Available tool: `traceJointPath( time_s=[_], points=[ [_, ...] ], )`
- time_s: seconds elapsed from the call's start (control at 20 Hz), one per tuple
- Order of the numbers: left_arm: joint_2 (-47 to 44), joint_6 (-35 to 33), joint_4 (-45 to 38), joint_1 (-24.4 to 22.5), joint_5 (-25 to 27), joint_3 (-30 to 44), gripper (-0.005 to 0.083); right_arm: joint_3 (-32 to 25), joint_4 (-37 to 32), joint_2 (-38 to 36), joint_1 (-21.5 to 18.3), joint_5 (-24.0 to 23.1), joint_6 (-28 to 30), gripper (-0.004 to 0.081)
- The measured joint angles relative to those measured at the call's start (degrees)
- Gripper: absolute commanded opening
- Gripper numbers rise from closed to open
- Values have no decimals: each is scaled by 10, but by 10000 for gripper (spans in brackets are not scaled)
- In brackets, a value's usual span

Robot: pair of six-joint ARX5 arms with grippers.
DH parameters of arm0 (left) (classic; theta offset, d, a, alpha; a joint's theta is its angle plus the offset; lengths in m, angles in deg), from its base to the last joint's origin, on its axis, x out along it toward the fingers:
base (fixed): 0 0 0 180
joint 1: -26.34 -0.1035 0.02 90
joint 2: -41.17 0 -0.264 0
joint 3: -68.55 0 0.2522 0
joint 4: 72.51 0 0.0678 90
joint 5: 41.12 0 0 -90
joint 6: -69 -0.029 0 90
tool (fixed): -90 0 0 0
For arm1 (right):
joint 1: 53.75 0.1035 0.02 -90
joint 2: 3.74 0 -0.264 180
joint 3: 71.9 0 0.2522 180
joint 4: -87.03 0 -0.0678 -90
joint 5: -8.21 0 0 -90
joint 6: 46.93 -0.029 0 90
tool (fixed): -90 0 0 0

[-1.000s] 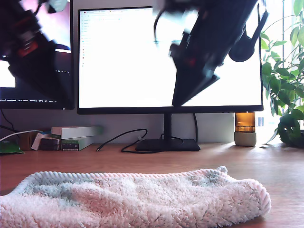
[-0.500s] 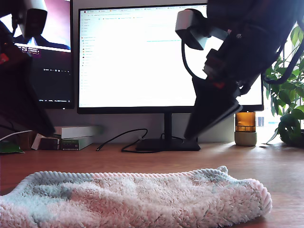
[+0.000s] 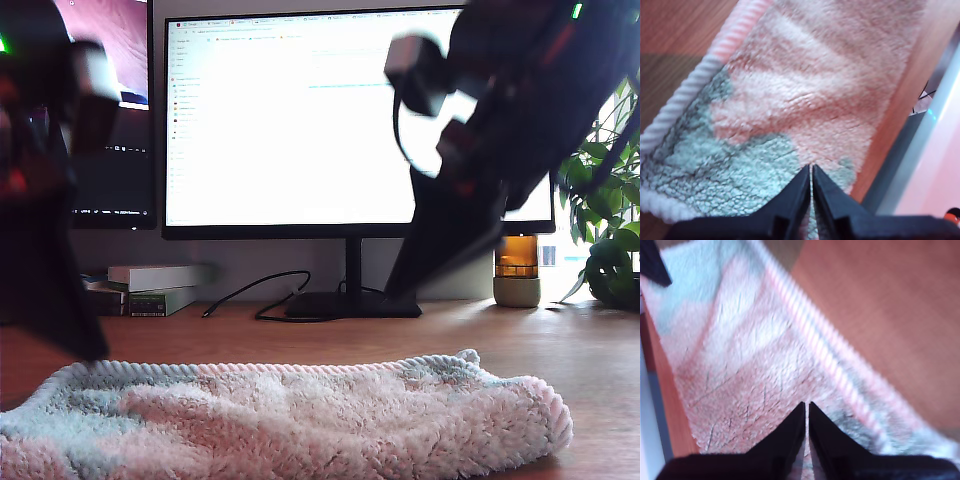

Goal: Fold the tea towel to a neat square and place it to the right

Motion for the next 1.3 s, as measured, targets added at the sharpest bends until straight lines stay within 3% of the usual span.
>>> traceJointPath(
  time_s=[0.35,0.75,1.3],
  points=[
    [55,24,3,-7,46,0,-24,0,2,36,0,-3,15,-12],
    [70,43,-23,-4,84,-9,-24,22,-31,69,3,-50,12,-12],
    [154,-8,-44,-2,146,-102,-24,50,25,60,14,-197,-65,-12]
  ],
)
